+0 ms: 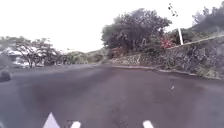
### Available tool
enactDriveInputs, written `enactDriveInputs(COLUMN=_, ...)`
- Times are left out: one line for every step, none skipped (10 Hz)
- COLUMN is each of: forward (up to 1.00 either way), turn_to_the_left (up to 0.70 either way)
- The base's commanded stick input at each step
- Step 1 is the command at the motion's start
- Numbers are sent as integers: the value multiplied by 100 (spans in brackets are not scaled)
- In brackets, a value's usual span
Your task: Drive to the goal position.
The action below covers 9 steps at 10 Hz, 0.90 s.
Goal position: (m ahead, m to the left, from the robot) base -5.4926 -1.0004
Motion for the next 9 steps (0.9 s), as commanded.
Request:
enactDriveInputs(forward=70, turn_to_the_left=0)
enactDriveInputs(forward=70, turn_to_the_left=0)
enactDriveInputs(forward=70, turn_to_the_left=0)
enactDriveInputs(forward=70, turn_to_the_left=0)
enactDriveInputs(forward=70, turn_to_the_left=0)
enactDriveInputs(forward=70, turn_to_the_left=0)
enactDriveInputs(forward=70, turn_to_the_left=0)
enactDriveInputs(forward=70, turn_to_the_left=0)
enactDriveInputs(forward=70, turn_to_the_left=0)
